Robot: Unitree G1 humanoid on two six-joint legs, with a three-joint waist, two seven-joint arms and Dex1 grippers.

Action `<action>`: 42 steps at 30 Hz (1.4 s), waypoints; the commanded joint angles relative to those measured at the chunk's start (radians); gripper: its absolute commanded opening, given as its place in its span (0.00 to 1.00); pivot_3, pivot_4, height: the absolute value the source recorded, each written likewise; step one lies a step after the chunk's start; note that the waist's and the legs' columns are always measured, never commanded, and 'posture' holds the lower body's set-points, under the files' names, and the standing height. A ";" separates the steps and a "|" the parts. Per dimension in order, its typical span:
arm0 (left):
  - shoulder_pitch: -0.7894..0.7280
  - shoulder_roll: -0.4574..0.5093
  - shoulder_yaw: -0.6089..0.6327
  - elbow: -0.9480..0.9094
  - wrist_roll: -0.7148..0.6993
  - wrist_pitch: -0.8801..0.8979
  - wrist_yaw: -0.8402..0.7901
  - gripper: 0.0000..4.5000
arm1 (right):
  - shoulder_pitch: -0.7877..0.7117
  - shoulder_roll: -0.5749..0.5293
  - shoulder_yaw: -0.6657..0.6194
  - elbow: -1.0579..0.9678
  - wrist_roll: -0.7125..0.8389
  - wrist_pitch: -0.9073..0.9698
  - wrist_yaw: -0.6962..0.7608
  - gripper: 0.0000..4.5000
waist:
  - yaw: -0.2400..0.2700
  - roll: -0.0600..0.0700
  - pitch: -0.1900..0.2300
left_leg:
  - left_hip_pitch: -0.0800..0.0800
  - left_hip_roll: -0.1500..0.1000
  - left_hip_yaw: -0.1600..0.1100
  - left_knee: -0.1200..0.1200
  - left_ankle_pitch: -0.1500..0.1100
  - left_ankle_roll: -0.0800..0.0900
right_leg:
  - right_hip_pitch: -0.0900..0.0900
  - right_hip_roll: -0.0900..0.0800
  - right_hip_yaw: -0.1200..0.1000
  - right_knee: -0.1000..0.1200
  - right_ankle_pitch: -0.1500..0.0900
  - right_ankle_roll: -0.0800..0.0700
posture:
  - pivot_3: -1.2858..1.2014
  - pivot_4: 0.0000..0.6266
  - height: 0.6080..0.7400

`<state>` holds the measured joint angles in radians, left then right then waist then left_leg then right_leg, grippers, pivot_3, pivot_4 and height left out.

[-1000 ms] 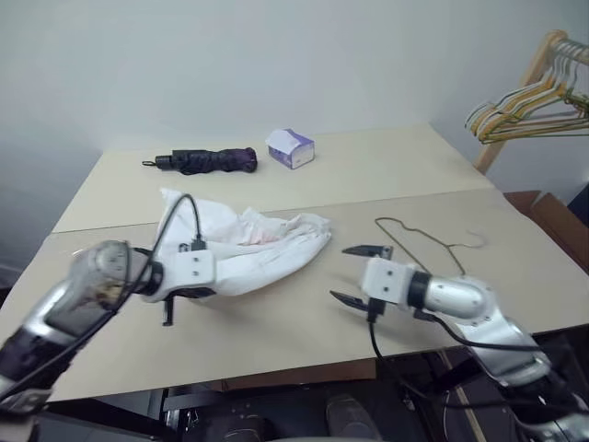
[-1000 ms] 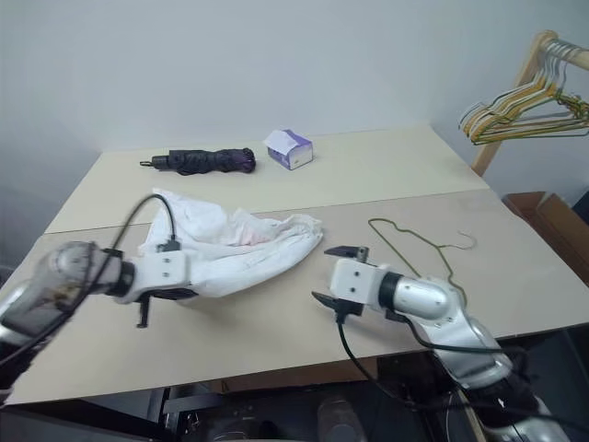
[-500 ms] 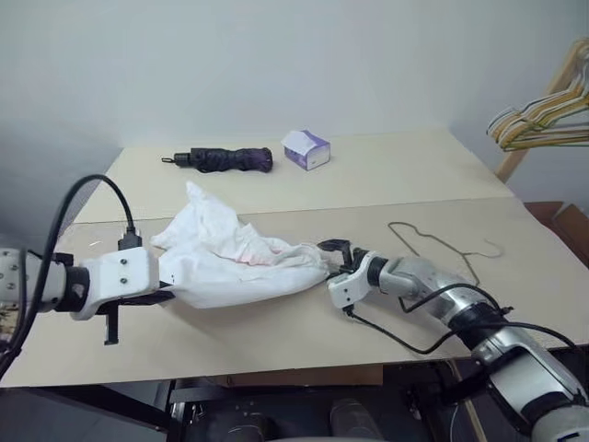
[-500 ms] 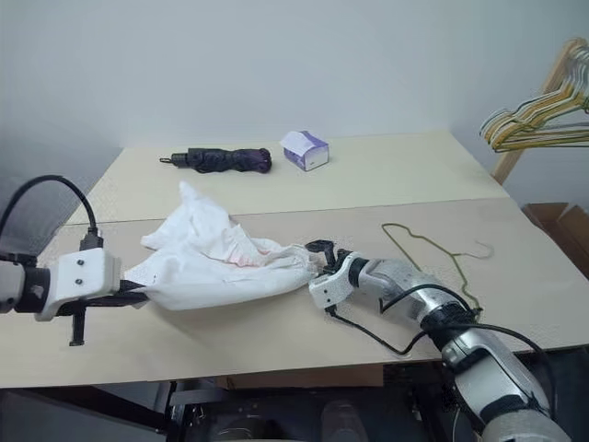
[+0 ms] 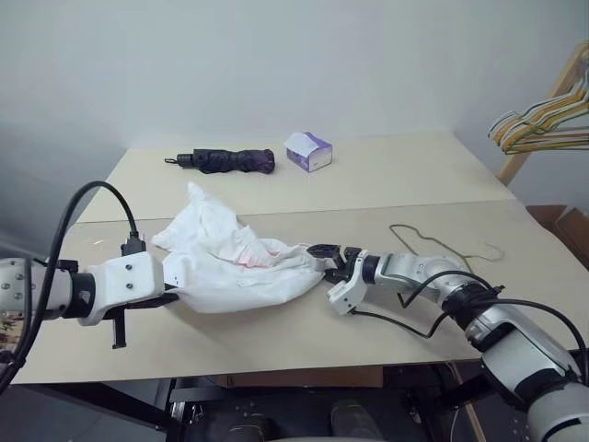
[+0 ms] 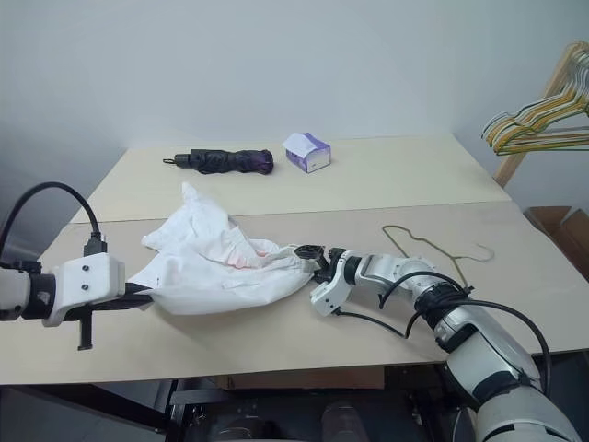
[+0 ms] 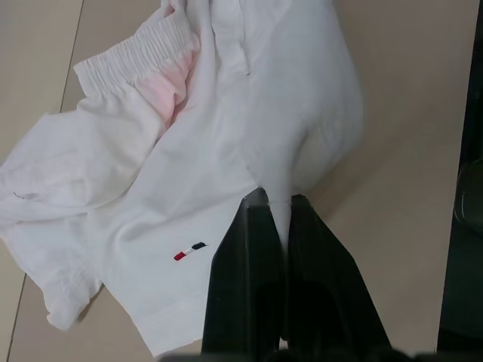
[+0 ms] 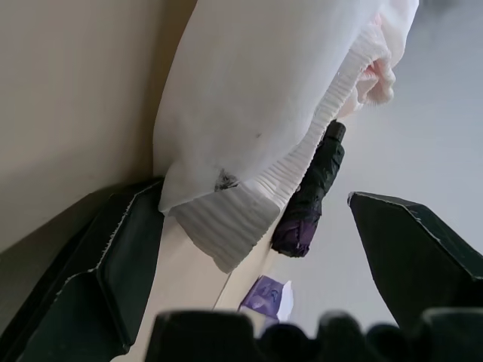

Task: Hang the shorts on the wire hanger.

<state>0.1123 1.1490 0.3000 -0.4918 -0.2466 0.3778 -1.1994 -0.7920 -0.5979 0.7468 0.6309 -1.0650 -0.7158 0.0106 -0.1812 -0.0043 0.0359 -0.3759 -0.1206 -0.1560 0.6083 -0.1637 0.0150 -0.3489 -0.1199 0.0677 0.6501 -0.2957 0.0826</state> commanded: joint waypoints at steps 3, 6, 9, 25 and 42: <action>-0.031 0.003 -0.006 0.010 -0.007 -0.013 0.008 0.00 | -0.012 -0.002 0.037 0.021 -0.026 -0.014 0.070 0.64 | 0.001 0.000 0.000 | 0.000 0.000 0.000 0.000 0.000 0.000 | 0.000 0.001 0.000 0.000 0.000 0.000 | 0.48 0.00 1.00; -0.032 0.005 -0.009 0.017 -0.006 -0.019 0.003 0.00 | -0.008 -0.005 0.036 0.024 -0.023 0.008 0.113 0.41 | 0.001 0.000 0.000 | 0.000 0.000 0.000 0.000 0.000 0.000 | 0.000 0.001 0.000 0.000 0.000 0.000 | 0.47 0.00 1.00; -0.035 0.007 -0.012 0.020 -0.008 -0.023 -0.001 0.00 | -0.003 -0.009 0.028 0.020 -0.014 0.017 0.143 0.18 | 0.001 0.000 0.000 | 0.000 0.000 -0.001 0.000 0.000 0.000 | 0.000 0.001 0.000 0.000 0.000 0.000 | 0.47 0.00 1.00; -0.138 -0.059 -0.125 0.208 0.020 -0.238 -0.015 0.00 | 0.257 -0.413 -0.233 -0.449 0.736 -0.015 0.716 0.01 | 0.012 0.001 0.001 | -0.008 -0.002 -0.001 0.001 0.000 0.000 | -0.003 -0.003 -0.002 -0.001 -0.002 0.002 | 0.43 0.00 1.00; -0.591 -0.159 -0.280 0.630 0.042 -0.362 -0.108 0.00 | 0.136 -0.352 -0.471 -0.683 1.426 0.670 1.040 0.01 | -0.119 0.001 0.001 | -0.012 0.003 0.000 0.002 -0.005 -0.007 | -0.005 -0.008 -0.006 -0.001 -0.005 0.009 | 0.38 0.00 1.00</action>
<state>-0.3796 1.0079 0.0175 0.1027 -0.2321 -0.0055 -1.3873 -0.5498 -0.9952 0.3354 -0.1204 0.3685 -0.1027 1.0988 -0.3000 -0.0030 0.0370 -0.3894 -0.1202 -0.1557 0.6121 -0.1682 0.0082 -0.3533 -0.1273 0.0608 0.6490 -0.2993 0.0928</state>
